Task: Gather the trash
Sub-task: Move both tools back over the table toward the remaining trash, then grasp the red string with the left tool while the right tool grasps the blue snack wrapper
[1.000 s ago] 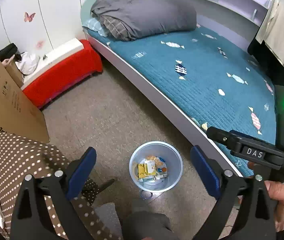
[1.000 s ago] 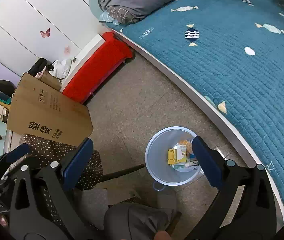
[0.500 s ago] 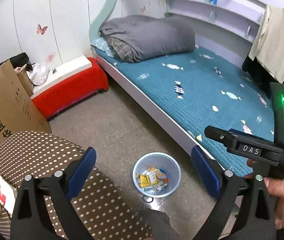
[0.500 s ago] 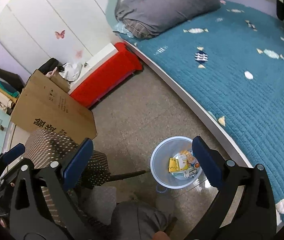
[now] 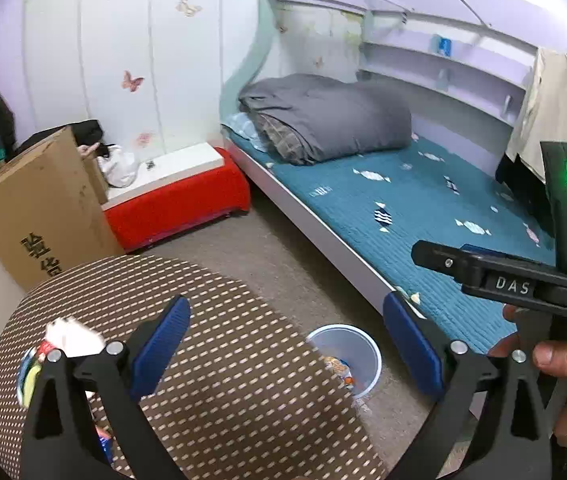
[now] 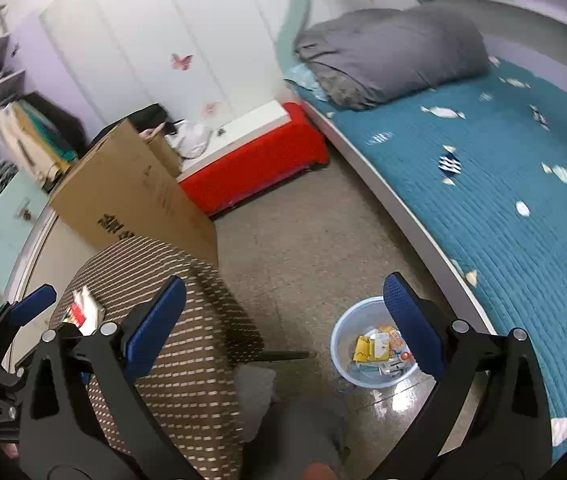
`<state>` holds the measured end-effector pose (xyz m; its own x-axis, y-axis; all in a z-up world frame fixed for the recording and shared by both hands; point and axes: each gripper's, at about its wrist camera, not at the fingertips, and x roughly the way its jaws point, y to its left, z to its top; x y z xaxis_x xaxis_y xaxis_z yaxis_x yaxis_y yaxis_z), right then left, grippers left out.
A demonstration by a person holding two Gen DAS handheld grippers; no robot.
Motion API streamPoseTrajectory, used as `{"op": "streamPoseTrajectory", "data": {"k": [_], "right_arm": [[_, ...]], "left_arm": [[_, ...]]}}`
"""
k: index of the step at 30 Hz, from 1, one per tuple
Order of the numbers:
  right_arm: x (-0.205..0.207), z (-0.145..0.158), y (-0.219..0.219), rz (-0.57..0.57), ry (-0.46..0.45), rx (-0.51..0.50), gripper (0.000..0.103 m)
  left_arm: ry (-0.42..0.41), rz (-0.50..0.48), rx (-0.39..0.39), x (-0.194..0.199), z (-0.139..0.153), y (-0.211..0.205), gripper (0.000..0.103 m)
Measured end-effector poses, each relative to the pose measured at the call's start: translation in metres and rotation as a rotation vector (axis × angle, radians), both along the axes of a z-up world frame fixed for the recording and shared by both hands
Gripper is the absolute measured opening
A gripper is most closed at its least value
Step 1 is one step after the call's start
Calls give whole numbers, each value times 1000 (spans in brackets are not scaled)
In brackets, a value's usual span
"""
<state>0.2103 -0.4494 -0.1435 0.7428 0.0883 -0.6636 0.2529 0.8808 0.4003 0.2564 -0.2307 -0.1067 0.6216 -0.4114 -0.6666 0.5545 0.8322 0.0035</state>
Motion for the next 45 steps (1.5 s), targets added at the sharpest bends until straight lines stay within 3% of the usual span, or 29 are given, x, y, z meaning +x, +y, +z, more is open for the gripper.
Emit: {"op": "streamPoseTrajectory", "data": {"k": [13, 21, 30, 38, 42, 43, 45], "right_arm": [[17, 11, 131, 255, 14, -48, 97], [29, -11, 230, 453, 76, -67, 97], [40, -31, 297, 548, 111, -87, 96], [56, -54, 341, 616, 159, -109, 83], [57, -62, 357, 654, 143, -181, 41], [55, -62, 358, 657, 142, -183, 34], [52, -62, 354, 676, 141, -176, 32]], "left_arm": [[-19, 206, -44, -18, -4, 135, 95], [9, 345, -15, -29, -33, 217, 95], [54, 461, -17, -40, -58, 279, 95], [103, 517, -14, -41, -78, 305, 95], [117, 517, -11, -38, -83, 306, 95], [121, 514, -10, -36, -85, 305, 95], [128, 502, -7, -33, -89, 300, 95]]}}
